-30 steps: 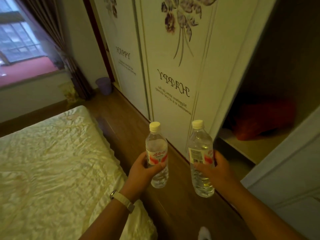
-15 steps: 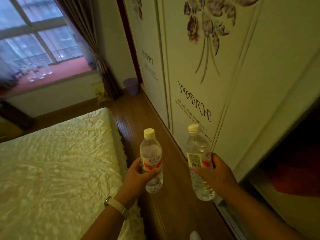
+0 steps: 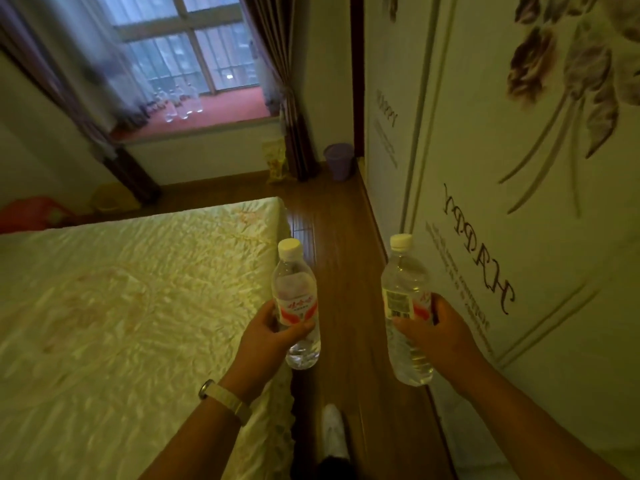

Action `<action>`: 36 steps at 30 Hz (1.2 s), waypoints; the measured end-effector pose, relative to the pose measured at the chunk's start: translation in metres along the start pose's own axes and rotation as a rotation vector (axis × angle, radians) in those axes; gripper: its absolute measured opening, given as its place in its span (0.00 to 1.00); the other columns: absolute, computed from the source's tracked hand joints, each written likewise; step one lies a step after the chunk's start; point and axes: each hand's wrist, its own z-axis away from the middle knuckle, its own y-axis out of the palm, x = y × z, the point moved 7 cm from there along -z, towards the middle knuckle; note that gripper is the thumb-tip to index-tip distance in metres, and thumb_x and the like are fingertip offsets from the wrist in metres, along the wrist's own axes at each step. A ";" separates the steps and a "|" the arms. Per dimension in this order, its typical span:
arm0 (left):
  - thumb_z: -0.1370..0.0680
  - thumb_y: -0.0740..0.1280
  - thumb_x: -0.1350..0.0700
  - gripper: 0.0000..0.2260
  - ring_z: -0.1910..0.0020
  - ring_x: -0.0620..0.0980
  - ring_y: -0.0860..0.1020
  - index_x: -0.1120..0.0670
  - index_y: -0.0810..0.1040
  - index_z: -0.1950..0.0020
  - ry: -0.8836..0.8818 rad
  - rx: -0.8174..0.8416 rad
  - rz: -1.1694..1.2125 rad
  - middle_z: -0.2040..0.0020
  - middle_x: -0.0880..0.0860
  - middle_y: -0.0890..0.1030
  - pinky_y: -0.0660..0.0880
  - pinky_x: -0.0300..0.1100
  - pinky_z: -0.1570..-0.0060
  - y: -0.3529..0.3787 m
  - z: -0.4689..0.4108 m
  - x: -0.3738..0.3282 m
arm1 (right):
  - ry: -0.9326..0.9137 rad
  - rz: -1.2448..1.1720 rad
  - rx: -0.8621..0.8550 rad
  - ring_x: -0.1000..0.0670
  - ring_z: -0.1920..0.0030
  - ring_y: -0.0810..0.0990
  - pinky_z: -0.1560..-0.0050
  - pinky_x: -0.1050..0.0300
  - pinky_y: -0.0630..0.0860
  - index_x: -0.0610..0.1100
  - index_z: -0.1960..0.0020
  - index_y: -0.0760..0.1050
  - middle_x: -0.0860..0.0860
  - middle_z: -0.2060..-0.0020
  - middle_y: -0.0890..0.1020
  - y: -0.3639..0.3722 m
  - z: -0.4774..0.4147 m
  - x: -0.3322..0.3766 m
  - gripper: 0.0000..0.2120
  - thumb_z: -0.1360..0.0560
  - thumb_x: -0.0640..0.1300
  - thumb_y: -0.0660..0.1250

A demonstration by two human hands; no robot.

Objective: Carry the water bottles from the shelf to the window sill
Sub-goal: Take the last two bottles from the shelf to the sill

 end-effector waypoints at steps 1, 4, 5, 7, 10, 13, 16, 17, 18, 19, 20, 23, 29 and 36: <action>0.35 0.79 0.55 0.21 0.52 0.49 0.86 0.54 0.81 0.43 -0.003 -0.006 0.007 0.51 0.51 0.87 0.81 0.36 0.59 -0.001 -0.011 0.001 | 0.006 0.011 0.014 0.46 0.50 0.83 0.47 0.43 0.80 0.47 0.40 0.75 0.48 0.50 0.83 0.006 -0.011 0.000 0.19 0.29 0.44 0.76; 0.37 0.80 0.54 0.22 0.53 0.50 0.86 0.53 0.81 0.45 -0.008 -0.009 0.043 0.52 0.51 0.88 0.80 0.36 0.59 -0.002 -0.051 0.005 | 0.027 0.030 0.033 0.47 0.49 0.83 0.47 0.45 0.81 0.48 0.38 0.75 0.49 0.49 0.83 0.026 -0.051 0.000 0.22 0.29 0.46 0.76; 0.36 0.81 0.55 0.21 0.54 0.51 0.86 0.52 0.82 0.46 -0.013 -0.005 0.051 0.52 0.52 0.88 0.80 0.36 0.59 -0.003 -0.066 0.007 | 0.036 0.033 0.035 0.48 0.50 0.83 0.49 0.48 0.81 0.48 0.38 0.75 0.50 0.49 0.83 0.031 -0.066 0.001 0.22 0.30 0.46 0.76; 0.34 0.81 0.58 0.18 0.54 0.51 0.86 0.52 0.82 0.47 -0.026 -0.004 0.072 0.53 0.52 0.88 0.80 0.36 0.59 -0.007 -0.100 0.011 | 0.046 0.037 0.037 0.51 0.52 0.84 0.54 0.54 0.81 0.49 0.38 0.75 0.51 0.50 0.84 0.042 -0.097 0.006 0.22 0.30 0.46 0.76; 0.31 0.78 0.61 0.16 0.55 0.49 0.86 0.52 0.81 0.46 -0.040 -0.004 0.077 0.53 0.49 0.88 0.80 0.35 0.60 -0.016 -0.156 0.009 | 0.050 0.038 0.026 0.57 0.59 0.85 0.65 0.66 0.78 0.51 0.42 0.76 0.53 0.54 0.84 0.055 -0.145 0.023 0.17 0.29 0.45 0.76; 0.29 0.77 0.62 0.15 0.54 0.48 0.86 0.52 0.81 0.45 -0.054 0.009 0.063 0.53 0.49 0.87 0.80 0.36 0.59 -0.027 -0.206 0.005 | 0.056 0.051 0.017 0.55 0.60 0.85 0.66 0.65 0.77 0.50 0.43 0.76 0.53 0.56 0.84 0.071 -0.187 0.044 0.16 0.29 0.45 0.76; 0.29 0.78 0.62 0.15 0.54 0.50 0.86 0.53 0.80 0.45 -0.033 0.012 0.062 0.53 0.50 0.87 0.80 0.37 0.59 -0.039 -0.256 -0.007 | 0.050 0.060 -0.004 0.52 0.54 0.84 0.61 0.60 0.77 0.50 0.42 0.76 0.51 0.52 0.84 0.085 -0.227 0.067 0.17 0.29 0.46 0.76; 0.29 0.77 0.62 0.15 0.54 0.50 0.86 0.53 0.80 0.45 -0.029 0.018 0.051 0.53 0.51 0.87 0.80 0.37 0.59 -0.041 -0.271 -0.012 | 0.051 0.058 -0.003 0.50 0.53 0.84 0.60 0.58 0.78 0.50 0.42 0.76 0.51 0.52 0.84 0.089 -0.239 0.072 0.18 0.29 0.46 0.76; 0.29 0.77 0.62 0.14 0.54 0.50 0.86 0.53 0.80 0.45 -0.025 0.025 0.043 0.53 0.51 0.87 0.80 0.38 0.59 -0.042 -0.284 -0.016 | 0.052 0.054 -0.002 0.50 0.53 0.84 0.58 0.57 0.79 0.50 0.41 0.75 0.50 0.51 0.84 0.092 -0.250 0.077 0.19 0.29 0.46 0.76; 0.28 0.77 0.62 0.14 0.54 0.49 0.86 0.52 0.80 0.46 -0.020 0.027 0.042 0.53 0.50 0.87 0.80 0.37 0.59 -0.043 -0.296 -0.021 | 0.049 0.050 -0.003 0.50 0.52 0.84 0.57 0.56 0.79 0.49 0.40 0.75 0.51 0.50 0.84 0.095 -0.260 0.082 0.20 0.29 0.46 0.76; 0.28 0.77 0.62 0.13 0.55 0.49 0.86 0.51 0.80 0.46 -0.011 0.025 0.047 0.54 0.49 0.87 0.80 0.37 0.59 -0.044 -0.306 -0.026 | 0.047 0.048 -0.005 0.50 0.52 0.84 0.57 0.56 0.79 0.49 0.39 0.75 0.51 0.50 0.84 0.097 -0.270 0.086 0.21 0.29 0.46 0.76; 0.29 0.77 0.62 0.15 0.54 0.49 0.86 0.52 0.81 0.45 -0.008 0.020 0.087 0.52 0.49 0.87 0.81 0.36 0.60 -0.046 -0.334 -0.033 | 0.043 0.082 0.001 0.49 0.51 0.84 0.54 0.53 0.81 0.49 0.39 0.75 0.50 0.50 0.84 0.104 -0.302 0.097 0.22 0.30 0.46 0.76; 0.30 0.78 0.62 0.15 0.54 0.49 0.86 0.51 0.81 0.46 -0.040 -0.015 0.067 0.53 0.49 0.88 0.80 0.37 0.60 -0.049 -0.401 -0.032 | 0.044 0.091 0.010 0.49 0.50 0.83 0.49 0.47 0.82 0.48 0.39 0.75 0.50 0.49 0.83 0.111 -0.381 0.104 0.22 0.30 0.46 0.77; 0.33 0.80 0.58 0.16 0.55 0.48 0.86 0.48 0.82 0.47 -0.041 -0.078 0.016 0.53 0.49 0.88 0.80 0.34 0.60 -0.034 -0.514 -0.054 | 0.015 0.060 0.102 0.53 0.53 0.83 0.59 0.59 0.78 0.51 0.41 0.74 0.52 0.51 0.83 0.112 -0.513 0.112 0.20 0.30 0.46 0.77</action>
